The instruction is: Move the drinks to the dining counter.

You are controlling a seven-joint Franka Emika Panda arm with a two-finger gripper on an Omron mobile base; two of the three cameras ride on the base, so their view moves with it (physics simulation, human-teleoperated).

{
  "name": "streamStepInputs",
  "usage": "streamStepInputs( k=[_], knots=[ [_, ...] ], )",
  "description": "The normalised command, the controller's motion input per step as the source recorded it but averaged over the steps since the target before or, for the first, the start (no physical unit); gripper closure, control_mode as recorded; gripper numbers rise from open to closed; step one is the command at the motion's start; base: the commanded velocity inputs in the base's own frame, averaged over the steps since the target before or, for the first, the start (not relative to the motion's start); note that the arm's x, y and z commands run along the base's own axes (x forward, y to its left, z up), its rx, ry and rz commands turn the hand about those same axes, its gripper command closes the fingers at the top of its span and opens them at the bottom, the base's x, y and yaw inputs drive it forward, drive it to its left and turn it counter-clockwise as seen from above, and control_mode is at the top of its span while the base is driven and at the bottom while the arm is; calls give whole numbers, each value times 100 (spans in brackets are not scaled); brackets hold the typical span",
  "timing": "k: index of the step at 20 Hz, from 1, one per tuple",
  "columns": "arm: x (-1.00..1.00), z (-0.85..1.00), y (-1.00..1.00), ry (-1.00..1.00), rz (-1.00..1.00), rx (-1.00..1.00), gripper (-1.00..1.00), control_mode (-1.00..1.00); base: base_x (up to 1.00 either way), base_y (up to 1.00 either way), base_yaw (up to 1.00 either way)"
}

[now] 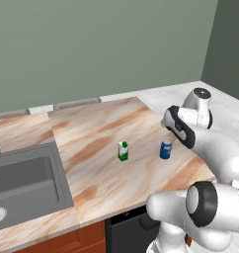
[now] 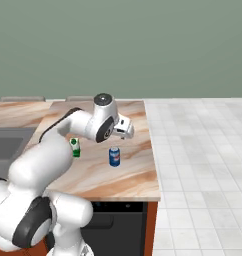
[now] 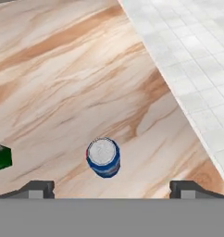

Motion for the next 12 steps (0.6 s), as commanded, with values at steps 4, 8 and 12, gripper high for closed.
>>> streamStepInputs(
  k=[4, 8, 12],
  knots=[
    [-100, 53, 0, -15, 0, 0, -100, -100, 0, 0, 0],
    [-100, 73, 7, -21, 0, 0, -100, -100, 0, 0, 0],
    [-100, 74, 56, -24, 0, 0, -100, -100, 0, 0, 0]
  ],
)
